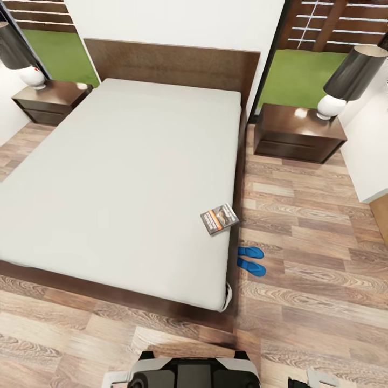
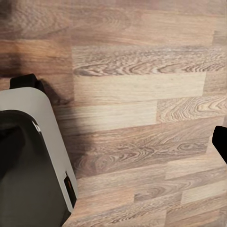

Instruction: In the bedroom, move the book from the bed onto either nightstand, and place the two sandals side by side next to the bed.

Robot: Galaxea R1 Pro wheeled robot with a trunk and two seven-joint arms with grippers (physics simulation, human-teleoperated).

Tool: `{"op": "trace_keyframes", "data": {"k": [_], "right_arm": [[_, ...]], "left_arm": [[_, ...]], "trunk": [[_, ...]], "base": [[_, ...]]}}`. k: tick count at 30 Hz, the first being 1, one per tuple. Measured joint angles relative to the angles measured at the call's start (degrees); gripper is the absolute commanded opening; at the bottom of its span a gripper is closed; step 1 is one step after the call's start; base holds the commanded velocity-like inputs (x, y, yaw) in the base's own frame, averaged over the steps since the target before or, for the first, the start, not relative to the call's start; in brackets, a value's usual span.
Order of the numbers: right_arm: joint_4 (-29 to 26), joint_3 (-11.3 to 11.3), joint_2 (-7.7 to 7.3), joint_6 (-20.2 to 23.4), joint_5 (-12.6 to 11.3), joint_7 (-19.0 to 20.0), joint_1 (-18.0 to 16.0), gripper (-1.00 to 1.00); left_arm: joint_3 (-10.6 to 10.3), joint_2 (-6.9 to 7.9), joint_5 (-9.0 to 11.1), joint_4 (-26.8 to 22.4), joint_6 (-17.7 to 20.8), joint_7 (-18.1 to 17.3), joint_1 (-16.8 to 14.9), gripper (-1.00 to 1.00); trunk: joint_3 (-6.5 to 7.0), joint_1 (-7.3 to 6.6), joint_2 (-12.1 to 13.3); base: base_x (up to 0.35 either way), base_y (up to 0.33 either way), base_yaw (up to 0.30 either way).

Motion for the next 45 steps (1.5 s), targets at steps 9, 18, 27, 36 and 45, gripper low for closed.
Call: {"op": "trace_keyframes", "data": {"k": [9, 18, 27, 36, 45], "right_arm": [[0.01, -0.02, 0.01, -0.12, 0.00, -0.01, 0.00, 1.00], [0.01, -0.01, 0.01, -0.13, 0.00, -0.01, 0.00, 1.00], [0.01, -0.01, 0.02, -0.13, 0.00, 0.00, 0.00, 1.00], [0.01, 0.04, 0.07, -0.13, 0.00, -0.01, 0.00, 1.00], [0.01, 0.05, 0.09, -0.13, 0.00, -0.01, 0.00, 1.00]], "left_arm": [[-0.67, 0.00, 0.00, 0.00, 0.00, 0.00, 0.00, 1.00], [-0.89, 0.00, 0.00, 0.00, 0.00, 0.00, 0.00, 1.00], [-0.96, 0.00, 0.00, 0.00, 0.00, 0.00, 0.00, 1.00], [-0.97, 0.00, 0.00, 0.01, 0.00, 0.01, 0.00, 1.00], [-0.99, 0.00, 0.00, 0.05, 0.00, 0.01, 0.00, 1.00]], "trunk": [[0.84, 0.00, 0.00], [1.67, 0.00, 0.00], [2.51, 0.00, 0.00], [3.34, 0.00, 0.00], [4.18, 0.00, 0.00]], "base": [[0.000, 0.000, 0.000], [0.000, 0.000, 0.000], [0.000, 0.000, 0.000], [0.000, 0.000, 0.000], [0.000, 0.000, 0.000]]}}
